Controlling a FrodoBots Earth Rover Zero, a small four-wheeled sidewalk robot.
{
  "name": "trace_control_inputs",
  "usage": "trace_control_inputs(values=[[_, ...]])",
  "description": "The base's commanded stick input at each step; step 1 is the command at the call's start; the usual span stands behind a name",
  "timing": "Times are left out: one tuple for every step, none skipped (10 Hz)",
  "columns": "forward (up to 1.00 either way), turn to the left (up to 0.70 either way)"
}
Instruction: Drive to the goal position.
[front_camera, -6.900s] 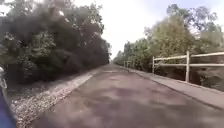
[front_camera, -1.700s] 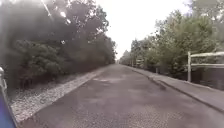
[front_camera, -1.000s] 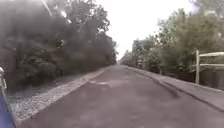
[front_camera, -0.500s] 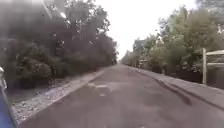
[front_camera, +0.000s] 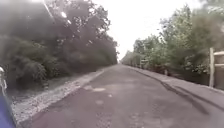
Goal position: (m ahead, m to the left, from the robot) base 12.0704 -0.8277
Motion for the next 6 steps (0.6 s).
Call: trace_control_inputs(values=[[0.70,-0.04],[0.70,-0.06],[0.70,-0.02],[0.70,0.00],[0.70,0.00],[0.70,0.00]])
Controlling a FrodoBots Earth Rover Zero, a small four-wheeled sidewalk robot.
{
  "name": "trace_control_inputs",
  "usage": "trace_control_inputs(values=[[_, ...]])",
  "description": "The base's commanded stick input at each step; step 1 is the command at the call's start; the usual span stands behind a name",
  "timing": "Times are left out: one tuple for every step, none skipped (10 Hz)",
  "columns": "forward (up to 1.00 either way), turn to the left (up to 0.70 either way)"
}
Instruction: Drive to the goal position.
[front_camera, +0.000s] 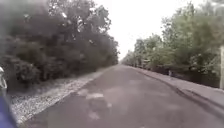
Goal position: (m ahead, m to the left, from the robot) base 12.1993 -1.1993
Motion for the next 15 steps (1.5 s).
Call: trace_control_inputs(values=[[0.70,0.00],[0.70,0.00],[0.70,0.00],[0.70,0.00],[0.70,0.00],[0.70,0.00],[0.70,0.00],[0.70,0.00],[0.70,0.00],[0.70,0.00],[0.70,0.00],[0.70,0.00],[0.70,0.00],[0.70,0.00],[0.70,0.00]])
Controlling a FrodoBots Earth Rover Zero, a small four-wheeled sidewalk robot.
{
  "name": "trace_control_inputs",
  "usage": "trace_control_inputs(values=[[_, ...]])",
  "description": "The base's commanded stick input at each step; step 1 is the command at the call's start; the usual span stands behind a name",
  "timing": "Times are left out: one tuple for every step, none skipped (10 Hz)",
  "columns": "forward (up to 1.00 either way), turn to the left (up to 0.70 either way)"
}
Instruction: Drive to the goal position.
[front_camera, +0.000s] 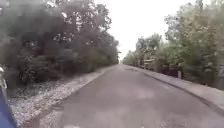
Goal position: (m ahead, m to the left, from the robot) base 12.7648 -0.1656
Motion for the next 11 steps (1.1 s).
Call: trace_control_inputs(values=[[0.70,0.00],[0.70,0.00],[0.70,0.00],[0.70,0.00],[0.70,0.00],[0.70,0.00],[0.70,0.00],[0.70,0.00],[0.70,0.00],[0.70,0.00],[0.70,0.00]])
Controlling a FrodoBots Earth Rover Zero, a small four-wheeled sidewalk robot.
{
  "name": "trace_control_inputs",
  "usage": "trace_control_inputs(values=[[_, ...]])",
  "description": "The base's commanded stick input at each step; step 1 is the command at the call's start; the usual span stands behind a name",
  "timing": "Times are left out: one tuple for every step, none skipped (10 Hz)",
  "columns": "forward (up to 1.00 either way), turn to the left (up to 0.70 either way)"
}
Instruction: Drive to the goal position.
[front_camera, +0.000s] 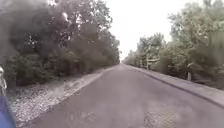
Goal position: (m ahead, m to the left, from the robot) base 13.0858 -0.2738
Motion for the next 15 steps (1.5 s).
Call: trace_control_inputs(values=[[0.70,0.00],[0.70,-0.07],[0.70,-0.14],[0.70,-0.18],[0.70,-0.21],[0.70,-0.04],[0.70,0.00],[0.70,0.00],[0.70,0.00],[0.70,0.00],[0.70,0.00],[0.70,0.00],[0.70,0.00],[0.70,0.00],[0.70,0.00]])
